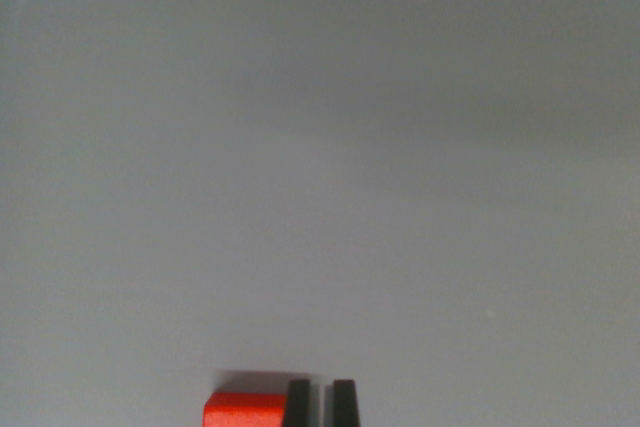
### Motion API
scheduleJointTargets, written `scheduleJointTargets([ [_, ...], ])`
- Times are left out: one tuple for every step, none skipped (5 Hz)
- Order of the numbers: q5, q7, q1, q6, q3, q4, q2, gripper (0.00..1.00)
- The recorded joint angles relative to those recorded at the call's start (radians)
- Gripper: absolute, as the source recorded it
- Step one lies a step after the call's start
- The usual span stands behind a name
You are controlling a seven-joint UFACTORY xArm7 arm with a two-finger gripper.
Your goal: Reach red block
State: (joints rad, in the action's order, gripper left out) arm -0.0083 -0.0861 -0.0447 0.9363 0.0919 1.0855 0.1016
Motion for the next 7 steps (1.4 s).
scheduleJointTargets([
  [0.0011,-0.006,-0.0051,-0.046,0.004,-0.04,0.009,0.0],
  [0.0011,-0.006,-0.0051,-0.046,0.004,-0.04,0.009,0.0],
  [0.0022,-0.012,-0.01,-0.09,0.008,-0.078,0.018,0.0],
  [0.0022,-0.012,-0.01,-0.09,0.008,-0.078,0.018,0.0],
  [0.0033,-0.018,-0.0147,-0.133,0.012,-0.115,0.027,0.0],
  [0.0033,-0.018,-0.0147,-0.133,0.012,-0.115,0.027,0.0],
  [0.0042,-0.023,-0.0191,-0.173,0.016,-0.149,0.035,0.0],
])
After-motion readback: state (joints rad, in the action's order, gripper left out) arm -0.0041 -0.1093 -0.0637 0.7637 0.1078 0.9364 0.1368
